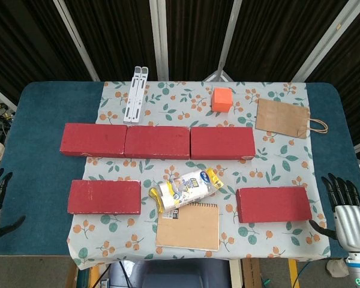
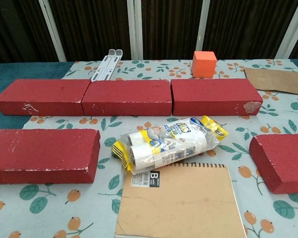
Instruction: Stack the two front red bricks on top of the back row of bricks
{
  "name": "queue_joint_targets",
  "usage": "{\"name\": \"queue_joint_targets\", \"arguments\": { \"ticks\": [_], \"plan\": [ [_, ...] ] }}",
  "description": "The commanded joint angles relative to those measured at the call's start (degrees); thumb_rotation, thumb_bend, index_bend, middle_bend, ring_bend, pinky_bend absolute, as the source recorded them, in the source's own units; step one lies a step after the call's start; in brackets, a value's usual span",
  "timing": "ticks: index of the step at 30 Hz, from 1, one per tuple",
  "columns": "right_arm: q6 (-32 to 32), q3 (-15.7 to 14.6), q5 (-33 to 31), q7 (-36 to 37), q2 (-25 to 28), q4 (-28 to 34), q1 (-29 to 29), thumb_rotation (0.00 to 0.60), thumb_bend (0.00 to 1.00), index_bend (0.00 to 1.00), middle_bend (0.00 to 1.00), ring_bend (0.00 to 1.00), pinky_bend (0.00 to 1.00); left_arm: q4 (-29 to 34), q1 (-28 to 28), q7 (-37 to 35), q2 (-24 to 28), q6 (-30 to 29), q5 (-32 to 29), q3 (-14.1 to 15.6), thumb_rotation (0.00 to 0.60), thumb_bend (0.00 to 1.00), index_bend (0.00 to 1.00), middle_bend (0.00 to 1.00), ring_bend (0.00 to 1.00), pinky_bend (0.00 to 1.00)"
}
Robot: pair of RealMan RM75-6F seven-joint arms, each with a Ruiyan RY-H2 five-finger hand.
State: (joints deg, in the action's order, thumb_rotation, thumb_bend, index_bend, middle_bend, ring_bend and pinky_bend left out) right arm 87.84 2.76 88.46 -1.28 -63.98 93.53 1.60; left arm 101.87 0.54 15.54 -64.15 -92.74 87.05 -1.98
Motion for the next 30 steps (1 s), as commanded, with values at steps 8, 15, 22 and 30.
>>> {"name": "queue_joint_targets", "arguments": {
  "ticks": [8, 15, 22, 30],
  "plan": [
    [-0.3, -0.6, 0.5, -0.2, 0.2, 0.3, -0.1, 0.600, 0.06, 0.00, 0.00, 0.00, 0.00, 0.2, 0.1, -0.3, 0.1, -0.1, 0.7, 0.2, 0.600, 0.00, 0.05, 0.00, 0.00, 0.06],
    [-2.7, -1.9, 0.5, -1.3, 1.2, 1.8, 0.3, 0.600, 0.06, 0.00, 0.00, 0.00, 0.00, -0.1, -0.1, -0.9, 0.3, 0.4, 0.4, 0.1, 0.600, 0.00, 0.05, 0.00, 0.00, 0.06],
    [-6.5, -4.1, 0.8, -2.5, 2.3, 3.4, 0.9, 0.600, 0.06, 0.00, 0.00, 0.00, 0.00, 0.3, 0.2, -1.3, 0.5, -0.1, 1.1, 0.3, 0.600, 0.00, 0.05, 0.00, 0.00, 0.06],
    [-12.9, -5.8, 0.8, -6.3, 2.2, 5.4, 3.3, 0.600, 0.06, 0.00, 0.00, 0.00, 0.00, 0.3, -0.6, -0.6, -0.1, 1.3, 0.0, -0.2, 0.600, 0.00, 0.05, 0.00, 0.00, 0.06]
  ]
}}
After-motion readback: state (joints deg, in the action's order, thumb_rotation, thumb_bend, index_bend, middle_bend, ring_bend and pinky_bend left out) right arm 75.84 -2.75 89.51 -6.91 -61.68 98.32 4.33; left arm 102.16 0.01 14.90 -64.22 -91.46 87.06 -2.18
